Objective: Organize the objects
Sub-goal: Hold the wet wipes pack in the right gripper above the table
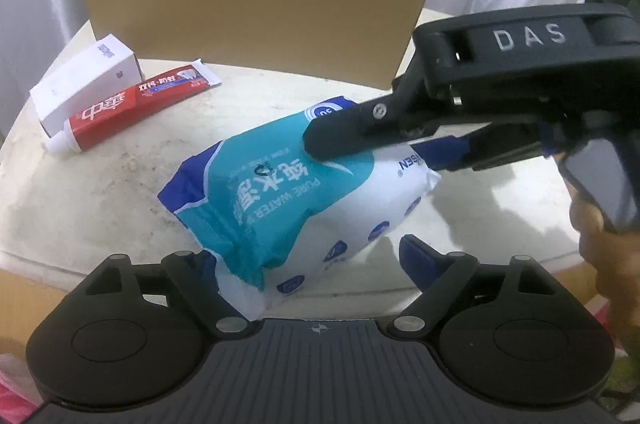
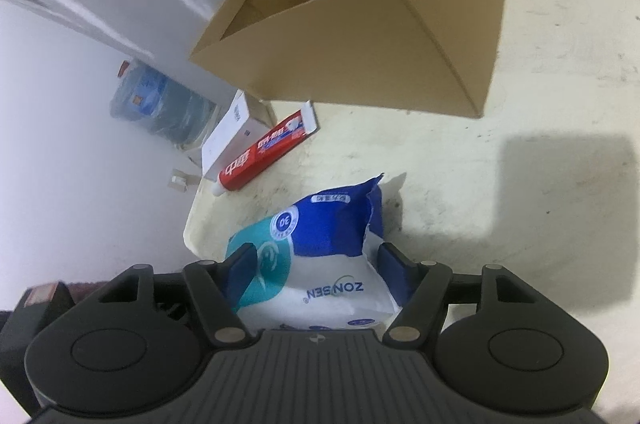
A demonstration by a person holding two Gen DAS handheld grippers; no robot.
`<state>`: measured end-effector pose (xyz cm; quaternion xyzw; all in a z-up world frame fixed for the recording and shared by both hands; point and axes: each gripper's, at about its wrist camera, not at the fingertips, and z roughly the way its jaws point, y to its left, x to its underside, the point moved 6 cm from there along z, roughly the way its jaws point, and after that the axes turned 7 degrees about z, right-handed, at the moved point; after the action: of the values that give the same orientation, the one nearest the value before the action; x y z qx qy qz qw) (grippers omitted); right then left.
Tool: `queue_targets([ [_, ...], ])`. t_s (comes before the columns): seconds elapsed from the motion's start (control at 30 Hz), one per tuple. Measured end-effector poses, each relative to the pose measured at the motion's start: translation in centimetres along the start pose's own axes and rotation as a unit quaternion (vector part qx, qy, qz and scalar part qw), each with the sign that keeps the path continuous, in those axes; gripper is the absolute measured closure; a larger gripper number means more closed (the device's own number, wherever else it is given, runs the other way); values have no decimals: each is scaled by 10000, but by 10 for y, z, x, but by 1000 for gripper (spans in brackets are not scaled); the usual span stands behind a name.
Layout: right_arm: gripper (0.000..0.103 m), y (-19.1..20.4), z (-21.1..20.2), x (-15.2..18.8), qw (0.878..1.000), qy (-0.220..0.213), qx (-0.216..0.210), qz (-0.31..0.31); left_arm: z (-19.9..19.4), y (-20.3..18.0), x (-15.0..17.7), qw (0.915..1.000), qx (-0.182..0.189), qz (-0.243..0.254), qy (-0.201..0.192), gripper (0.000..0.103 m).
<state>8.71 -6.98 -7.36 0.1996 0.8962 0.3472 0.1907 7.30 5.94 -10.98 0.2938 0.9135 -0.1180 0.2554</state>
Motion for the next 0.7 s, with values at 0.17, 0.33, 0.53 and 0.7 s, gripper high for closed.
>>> queue_targets([
  [0.17, 35, -5, -2, -3, 10000, -5, -3, 46, 3, 7, 0, 9999, -125, -37, 80, 11],
  [0.33, 34, -4, 2, 0, 10000, 26, -79, 53, 8, 9, -2, 9999, -92, -19, 67, 10],
  [0.53, 33, -3, 3, 2, 10000, -13, -88, -1, 7, 2, -3, 9999, -86, 58, -27, 14],
  [0.7, 33, 1, 2, 3, 10000, -48, -19, -80, 7, 1, -4, 10000, -91, 32, -20, 15],
])
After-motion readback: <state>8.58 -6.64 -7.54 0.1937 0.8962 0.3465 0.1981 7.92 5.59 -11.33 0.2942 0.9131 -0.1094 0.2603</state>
